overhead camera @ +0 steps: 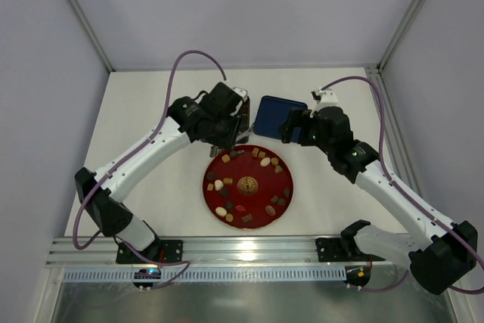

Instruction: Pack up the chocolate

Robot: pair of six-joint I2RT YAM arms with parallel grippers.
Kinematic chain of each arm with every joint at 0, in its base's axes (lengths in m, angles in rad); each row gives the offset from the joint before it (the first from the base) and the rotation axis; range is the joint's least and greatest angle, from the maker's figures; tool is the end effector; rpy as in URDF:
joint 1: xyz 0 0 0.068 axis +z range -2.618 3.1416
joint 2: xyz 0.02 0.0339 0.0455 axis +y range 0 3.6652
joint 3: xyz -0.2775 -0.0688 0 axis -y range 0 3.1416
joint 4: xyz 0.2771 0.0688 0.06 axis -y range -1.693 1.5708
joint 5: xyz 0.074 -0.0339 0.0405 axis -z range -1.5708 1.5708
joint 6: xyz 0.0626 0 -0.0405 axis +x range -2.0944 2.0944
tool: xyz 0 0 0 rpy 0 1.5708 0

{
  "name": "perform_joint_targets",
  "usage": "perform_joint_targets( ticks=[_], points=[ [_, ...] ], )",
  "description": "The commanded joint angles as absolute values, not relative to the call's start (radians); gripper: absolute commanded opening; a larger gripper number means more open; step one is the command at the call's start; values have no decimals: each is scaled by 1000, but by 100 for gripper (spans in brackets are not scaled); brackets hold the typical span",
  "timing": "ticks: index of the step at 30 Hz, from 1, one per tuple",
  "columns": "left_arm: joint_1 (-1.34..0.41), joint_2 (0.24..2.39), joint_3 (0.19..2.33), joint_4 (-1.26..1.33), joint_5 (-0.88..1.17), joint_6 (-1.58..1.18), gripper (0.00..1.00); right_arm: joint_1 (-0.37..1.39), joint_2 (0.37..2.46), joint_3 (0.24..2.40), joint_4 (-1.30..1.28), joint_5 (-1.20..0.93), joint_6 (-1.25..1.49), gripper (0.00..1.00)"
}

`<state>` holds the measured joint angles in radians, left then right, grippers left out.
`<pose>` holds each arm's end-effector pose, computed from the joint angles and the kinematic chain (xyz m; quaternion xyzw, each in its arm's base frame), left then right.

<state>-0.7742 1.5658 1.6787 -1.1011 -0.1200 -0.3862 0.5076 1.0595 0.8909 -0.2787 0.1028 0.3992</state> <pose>0.2641 -0.2478 0.3681 0.1674 0.9415 -0.1091 0.2713 0.2568 0.1355 0.3092 -0.0185 0.8454 0.1939 0.4973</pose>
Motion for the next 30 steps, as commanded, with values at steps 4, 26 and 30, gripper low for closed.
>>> perform_joint_targets(
  ticks=[4, 26, 30],
  points=[
    [-874, 1548, 1589, -1049, -133, -475, 38, 508, 1042, 907, -262, 112, 400, 100],
    [-942, 1706, 1571, -1017, -244, -502, 39, 508, 1026, 891, -262, 109, 399, 100],
    [-942, 1715, 1572, -1014, -242, -497, 38, 508, 1023, 891, -262, 109, 400, 100]
  ],
)
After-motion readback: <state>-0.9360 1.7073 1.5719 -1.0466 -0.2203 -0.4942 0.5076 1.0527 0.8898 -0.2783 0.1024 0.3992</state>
